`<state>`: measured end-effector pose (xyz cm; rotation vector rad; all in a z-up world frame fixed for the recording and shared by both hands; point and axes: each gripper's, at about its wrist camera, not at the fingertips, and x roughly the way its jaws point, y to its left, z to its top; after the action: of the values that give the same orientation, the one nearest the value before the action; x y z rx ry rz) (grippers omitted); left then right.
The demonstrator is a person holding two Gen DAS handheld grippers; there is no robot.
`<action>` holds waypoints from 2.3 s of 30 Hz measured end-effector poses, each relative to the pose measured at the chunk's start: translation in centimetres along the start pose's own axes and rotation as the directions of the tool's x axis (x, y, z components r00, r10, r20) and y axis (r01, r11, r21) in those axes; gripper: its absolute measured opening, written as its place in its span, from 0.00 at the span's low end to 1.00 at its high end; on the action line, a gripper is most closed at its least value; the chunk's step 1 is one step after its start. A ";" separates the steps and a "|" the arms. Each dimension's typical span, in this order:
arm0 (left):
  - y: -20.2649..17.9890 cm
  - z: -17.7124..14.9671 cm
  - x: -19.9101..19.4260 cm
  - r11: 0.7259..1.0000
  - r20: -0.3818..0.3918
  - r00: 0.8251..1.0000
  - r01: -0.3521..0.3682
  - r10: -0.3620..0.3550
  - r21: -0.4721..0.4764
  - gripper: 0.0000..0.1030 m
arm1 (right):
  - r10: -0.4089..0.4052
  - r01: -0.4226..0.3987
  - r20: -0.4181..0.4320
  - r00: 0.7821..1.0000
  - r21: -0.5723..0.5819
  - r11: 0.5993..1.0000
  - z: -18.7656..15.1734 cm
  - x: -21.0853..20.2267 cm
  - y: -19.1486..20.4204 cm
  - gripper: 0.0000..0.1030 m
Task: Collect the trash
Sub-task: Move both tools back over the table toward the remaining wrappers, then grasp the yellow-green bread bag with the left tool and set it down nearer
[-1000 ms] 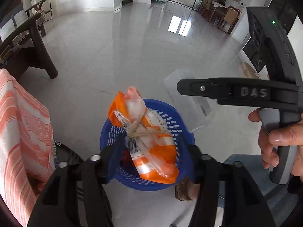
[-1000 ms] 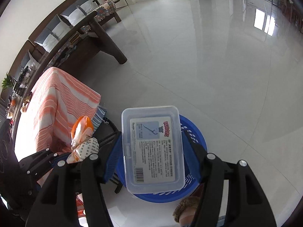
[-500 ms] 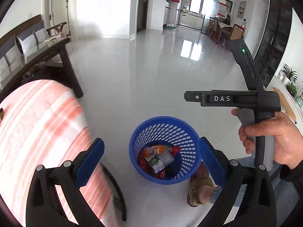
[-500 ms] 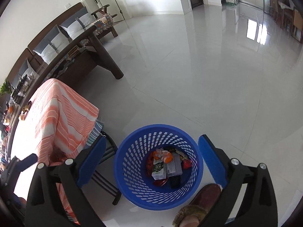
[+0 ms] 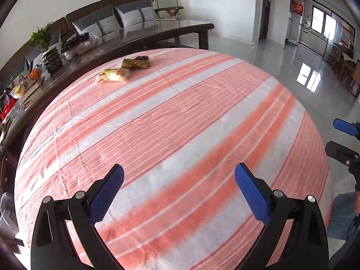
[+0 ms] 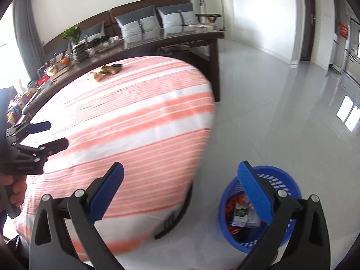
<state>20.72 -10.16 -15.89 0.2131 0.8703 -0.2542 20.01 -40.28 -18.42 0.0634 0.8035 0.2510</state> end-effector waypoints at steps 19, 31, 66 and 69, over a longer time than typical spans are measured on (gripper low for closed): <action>7.9 -0.6 3.3 0.980 -0.089 0.995 -0.063 0.047 -0.191 0.96 | -0.021 -0.005 -0.162 0.987 -0.161 0.987 7.6 12.8 7.8 0.96; 12.4 14.2 12.1 0.918 0.015 0.996 -0.079 0.093 -0.390 0.96 | -0.029 0.002 -0.161 0.987 -0.168 0.986 7.6 12.9 8.1 0.96; 15.8 9.7 10.7 0.996 -0.066 0.998 0.013 -0.019 -0.094 0.28 | -0.030 0.003 -0.161 0.987 -0.168 0.986 7.7 13.0 8.1 0.96; 16.4 6.0 7.7 0.994 -0.076 0.995 0.060 -0.066 -0.086 0.32 | -0.030 0.003 -0.161 0.987 -0.168 0.986 7.7 12.9 8.1 0.96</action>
<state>34.87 2.69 -16.78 0.1181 0.9649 -0.2687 32.55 -28.95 -20.97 -0.1238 0.9421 0.3102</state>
